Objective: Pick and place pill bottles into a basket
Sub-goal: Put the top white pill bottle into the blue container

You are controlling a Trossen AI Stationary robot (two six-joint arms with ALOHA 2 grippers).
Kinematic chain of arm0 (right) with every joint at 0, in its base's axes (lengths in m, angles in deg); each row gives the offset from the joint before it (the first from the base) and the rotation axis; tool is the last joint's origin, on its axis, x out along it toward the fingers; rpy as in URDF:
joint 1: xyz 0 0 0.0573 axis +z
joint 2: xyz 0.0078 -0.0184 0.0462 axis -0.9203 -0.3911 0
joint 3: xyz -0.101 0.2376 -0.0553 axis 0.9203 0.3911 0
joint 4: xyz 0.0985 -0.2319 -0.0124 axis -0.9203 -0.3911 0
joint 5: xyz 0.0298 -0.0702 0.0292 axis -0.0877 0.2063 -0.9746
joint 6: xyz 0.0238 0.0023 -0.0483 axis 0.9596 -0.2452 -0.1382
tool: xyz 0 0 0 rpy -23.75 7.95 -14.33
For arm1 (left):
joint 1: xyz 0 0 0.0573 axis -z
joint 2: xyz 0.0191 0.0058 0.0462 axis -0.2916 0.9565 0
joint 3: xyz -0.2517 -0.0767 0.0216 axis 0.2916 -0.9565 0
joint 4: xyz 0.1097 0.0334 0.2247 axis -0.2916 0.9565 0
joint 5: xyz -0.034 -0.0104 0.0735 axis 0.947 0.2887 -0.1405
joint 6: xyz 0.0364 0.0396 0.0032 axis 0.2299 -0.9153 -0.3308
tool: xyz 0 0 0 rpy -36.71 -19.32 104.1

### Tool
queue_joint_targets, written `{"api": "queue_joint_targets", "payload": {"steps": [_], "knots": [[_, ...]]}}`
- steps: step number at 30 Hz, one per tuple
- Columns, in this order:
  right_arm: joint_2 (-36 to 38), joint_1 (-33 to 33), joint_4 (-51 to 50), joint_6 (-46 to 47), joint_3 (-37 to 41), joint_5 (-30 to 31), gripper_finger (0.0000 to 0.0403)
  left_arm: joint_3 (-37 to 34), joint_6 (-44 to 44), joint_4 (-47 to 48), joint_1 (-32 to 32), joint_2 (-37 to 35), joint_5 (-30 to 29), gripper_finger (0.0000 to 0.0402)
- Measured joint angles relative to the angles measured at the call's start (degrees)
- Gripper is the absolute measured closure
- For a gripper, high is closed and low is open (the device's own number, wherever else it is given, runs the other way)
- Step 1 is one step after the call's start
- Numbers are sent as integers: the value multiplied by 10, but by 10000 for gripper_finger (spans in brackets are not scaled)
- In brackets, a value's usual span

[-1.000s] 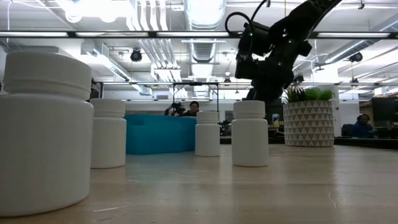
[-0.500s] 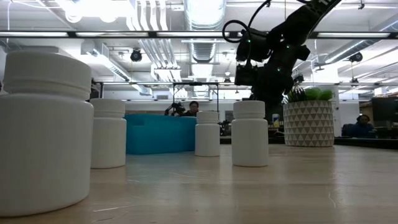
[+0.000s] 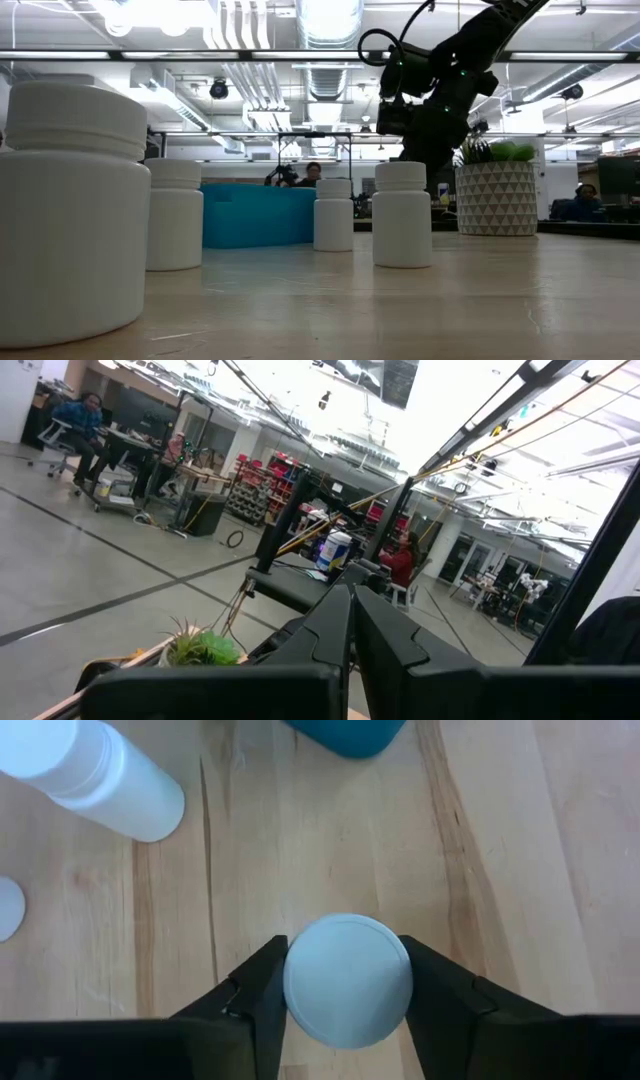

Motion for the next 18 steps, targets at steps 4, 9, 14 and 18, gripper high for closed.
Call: {"api": "queue_joint_targets", "payload": {"steps": [4,9,14,18], "knots": [[0,0,-5,5,-4,0,255,0,0,0,0,0,0,402],[-1,0,-20,6,-36,2,255,0,0,0,0,0,0,402],[-1,0,-39,-3,-87,11,255,0,0,0,0,0,0,402],[-1,-3,-54,-12,-131,21,255,0,0,0,0,0,0,402]]}}
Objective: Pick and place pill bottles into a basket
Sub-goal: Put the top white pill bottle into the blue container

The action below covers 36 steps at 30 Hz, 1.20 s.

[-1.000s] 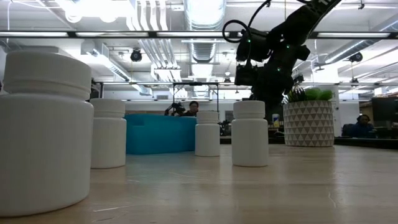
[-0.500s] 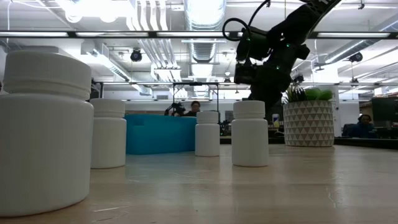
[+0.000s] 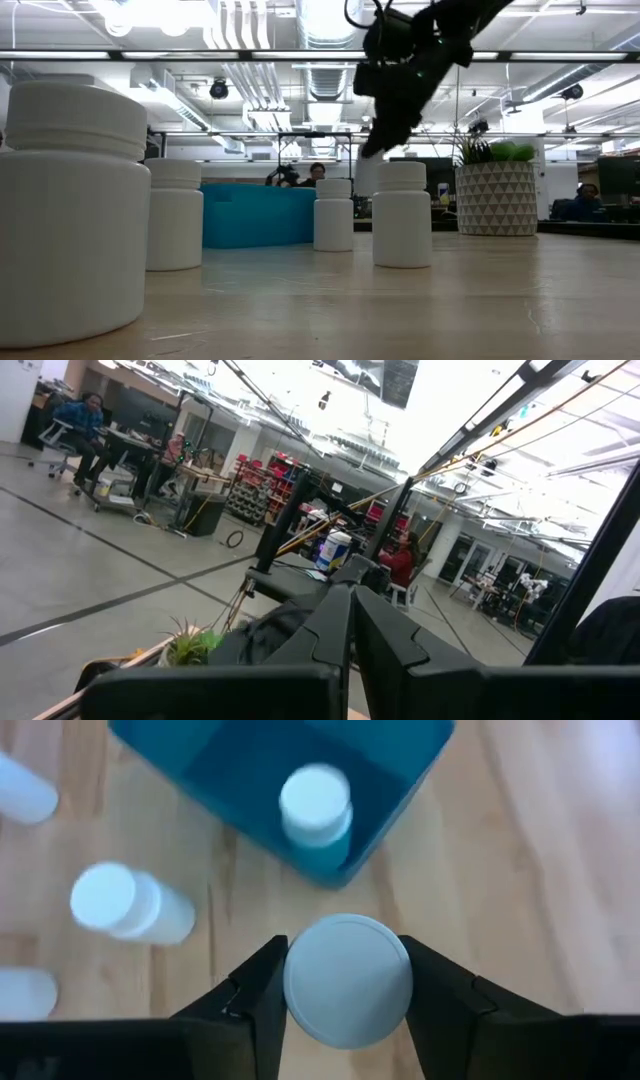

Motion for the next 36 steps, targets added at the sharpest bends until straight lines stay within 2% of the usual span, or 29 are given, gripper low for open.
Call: {"api": "queue_joint_targets", "payload": {"steps": [12,36], "knots": [[-14,-7,-10,-6,-81,13,255,0,2,-12,0,0,0,402],[-164,-7,-70,-18,-270,-3,255,0,4,-22,0,2,0,402]]}}
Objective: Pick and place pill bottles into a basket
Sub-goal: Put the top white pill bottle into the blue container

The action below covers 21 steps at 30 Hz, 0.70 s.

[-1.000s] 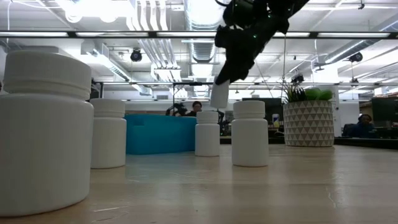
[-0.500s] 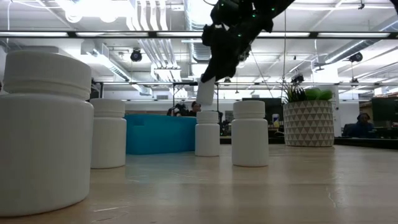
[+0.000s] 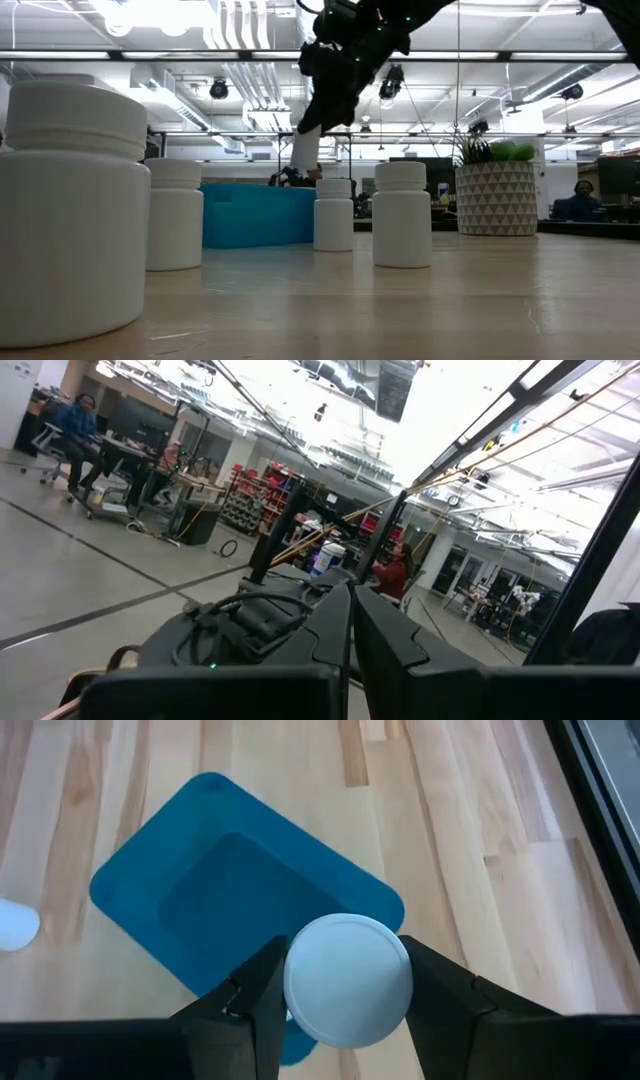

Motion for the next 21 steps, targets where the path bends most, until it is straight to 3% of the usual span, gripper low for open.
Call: {"api": "queue_joint_targets", "payload": {"steps": [11,21], "knots": [[-70,2,-22,-3,-74,-2,255,0,0,0,0,2,0,402],[-72,1,-10,-13,-73,4,255,0,0,0,0,1,0,402]]}}
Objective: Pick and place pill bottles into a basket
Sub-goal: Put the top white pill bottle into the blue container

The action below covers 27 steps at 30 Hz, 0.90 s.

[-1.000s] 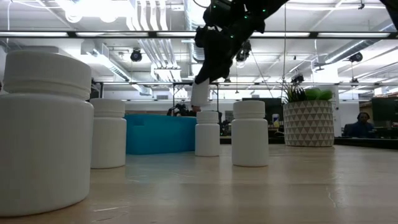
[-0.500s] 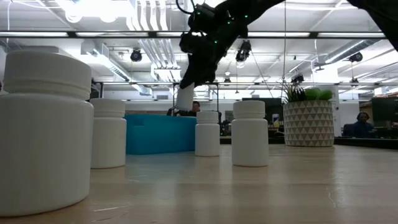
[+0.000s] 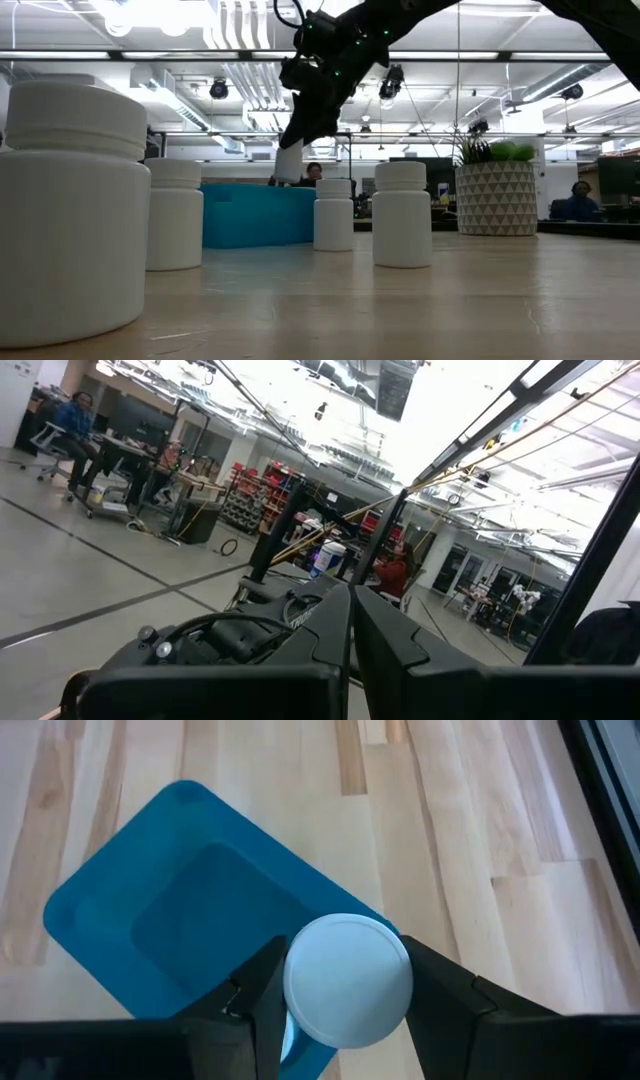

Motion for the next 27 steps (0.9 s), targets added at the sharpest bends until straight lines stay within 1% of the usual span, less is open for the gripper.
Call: {"api": "queue_joint_targets", "payload": {"steps": [14,27], "knots": [[0,0,46,14,46,1,255,0,0,0,0,-1,0,402],[0,2,72,18,52,0,255,0,0,0,0,1,0,402]]}}
